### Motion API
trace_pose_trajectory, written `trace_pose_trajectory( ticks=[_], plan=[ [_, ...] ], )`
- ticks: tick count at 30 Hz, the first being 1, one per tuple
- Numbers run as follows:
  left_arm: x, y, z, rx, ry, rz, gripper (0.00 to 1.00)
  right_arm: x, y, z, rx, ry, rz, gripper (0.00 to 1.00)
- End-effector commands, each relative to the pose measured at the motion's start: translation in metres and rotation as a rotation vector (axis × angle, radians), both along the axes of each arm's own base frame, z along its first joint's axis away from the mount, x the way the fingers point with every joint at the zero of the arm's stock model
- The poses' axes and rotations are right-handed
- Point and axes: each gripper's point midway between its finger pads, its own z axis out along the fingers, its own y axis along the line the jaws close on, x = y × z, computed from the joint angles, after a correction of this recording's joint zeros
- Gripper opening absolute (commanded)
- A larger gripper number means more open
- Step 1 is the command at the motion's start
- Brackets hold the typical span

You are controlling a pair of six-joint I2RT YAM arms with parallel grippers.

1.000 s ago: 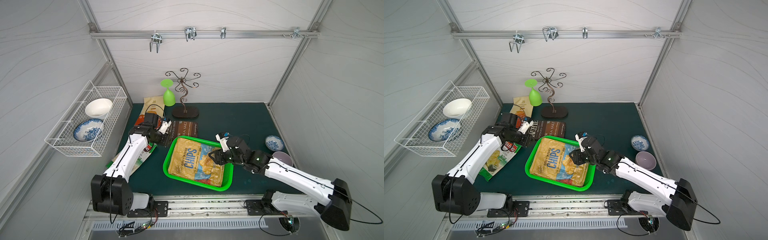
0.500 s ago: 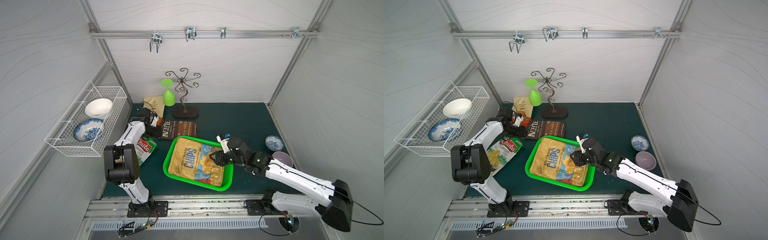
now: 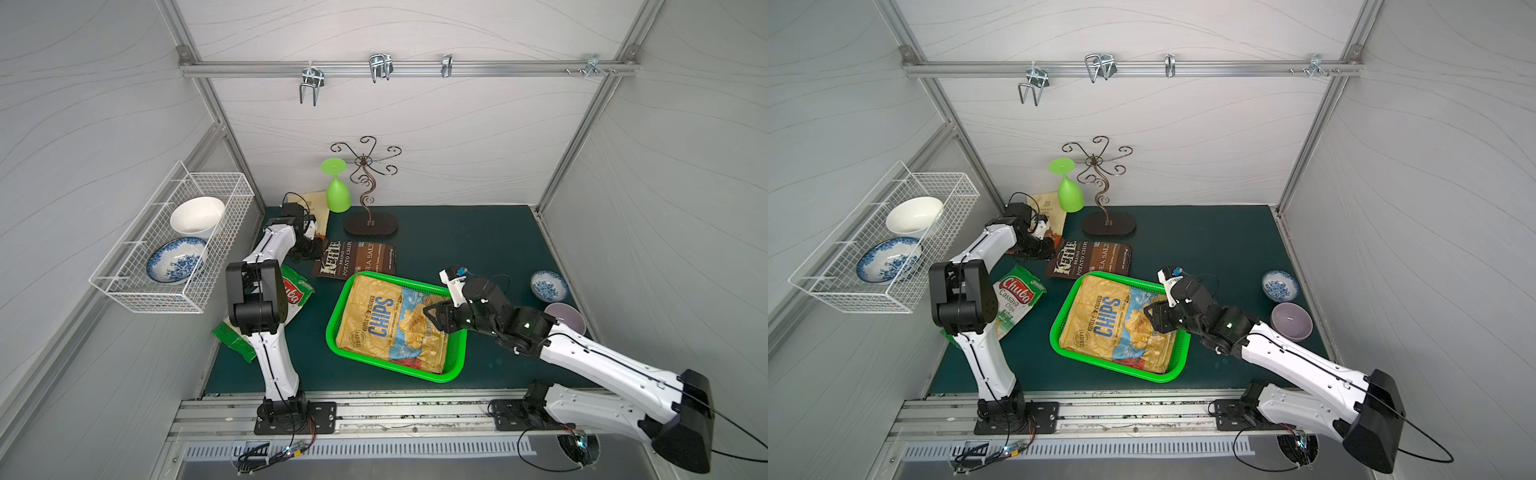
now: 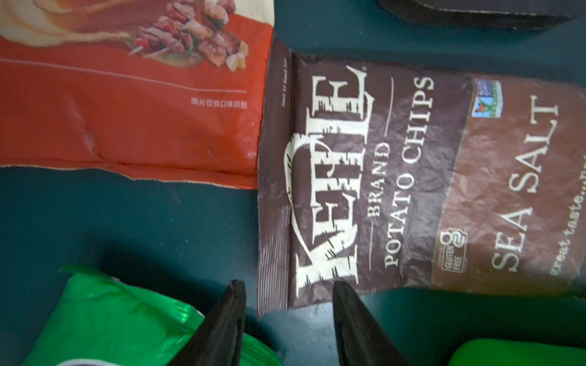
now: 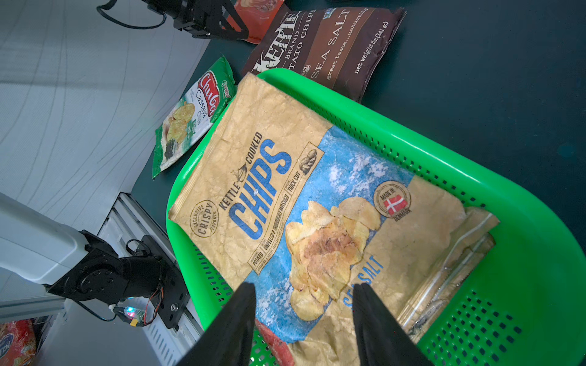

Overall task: Put the potato chips into the basket
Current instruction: Pick up the potato chip from the center of the board.

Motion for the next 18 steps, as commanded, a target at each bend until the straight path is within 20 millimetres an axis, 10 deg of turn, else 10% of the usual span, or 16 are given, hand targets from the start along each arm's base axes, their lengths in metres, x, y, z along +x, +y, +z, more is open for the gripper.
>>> trace_pose_trajectory(
  ticks=[1, 18],
  plan=[
    [0.011, 0.006, 0.000, 0.021, 0.005, 0.006, 0.49, -0.001, -0.011, -0.004, -0.015, 0.002, -0.028, 0.53],
    [0.001, -0.005, -0.050, -0.044, 0.160, -0.035, 0.51, -0.003, -0.020, 0.000, -0.021, -0.012, -0.043, 0.53]
  ],
)
